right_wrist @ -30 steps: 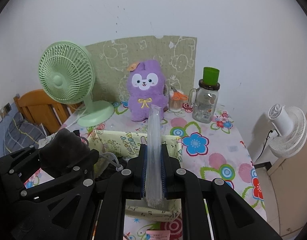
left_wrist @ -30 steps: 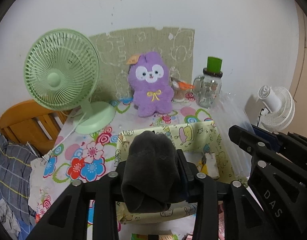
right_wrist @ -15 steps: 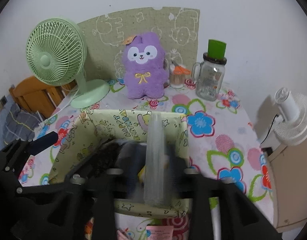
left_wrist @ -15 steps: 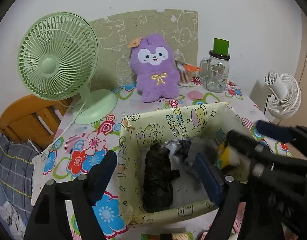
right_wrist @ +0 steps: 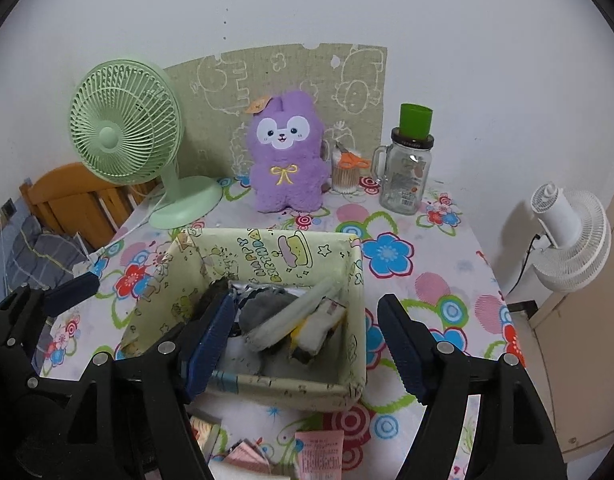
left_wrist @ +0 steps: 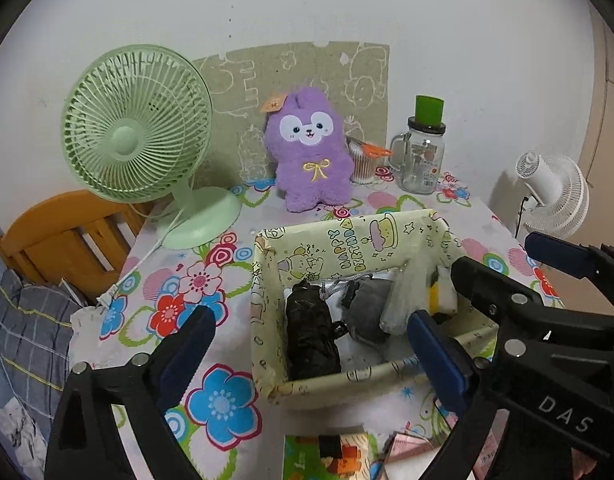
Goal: Organize soft objects
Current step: 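Lower both items into the fabric box and open both tools, then withdraw both tools from the box toward the tissue pack and pink tube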
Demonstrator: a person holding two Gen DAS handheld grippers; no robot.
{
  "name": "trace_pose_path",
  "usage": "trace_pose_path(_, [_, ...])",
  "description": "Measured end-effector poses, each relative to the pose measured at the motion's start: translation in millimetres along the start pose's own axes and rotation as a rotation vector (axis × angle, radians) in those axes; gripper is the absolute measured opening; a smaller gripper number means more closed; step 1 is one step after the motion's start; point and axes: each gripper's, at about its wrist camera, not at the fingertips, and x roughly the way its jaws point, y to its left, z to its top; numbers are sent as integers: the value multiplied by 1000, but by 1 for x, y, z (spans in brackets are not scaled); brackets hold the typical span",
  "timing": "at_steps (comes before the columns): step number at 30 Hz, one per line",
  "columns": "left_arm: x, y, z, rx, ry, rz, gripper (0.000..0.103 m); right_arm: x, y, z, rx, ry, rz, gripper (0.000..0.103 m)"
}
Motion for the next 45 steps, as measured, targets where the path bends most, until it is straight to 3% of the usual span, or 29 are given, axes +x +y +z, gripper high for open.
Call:
trace_pose_path(27, [-90,-10,-28,14,-74,0,102,-94,20,-27,-19,-79,-13,77])
trace_pose_path(45, [-124,-22,-57,-7,-85,-31,102,-134,22,-54,-26,-105,-25,77])
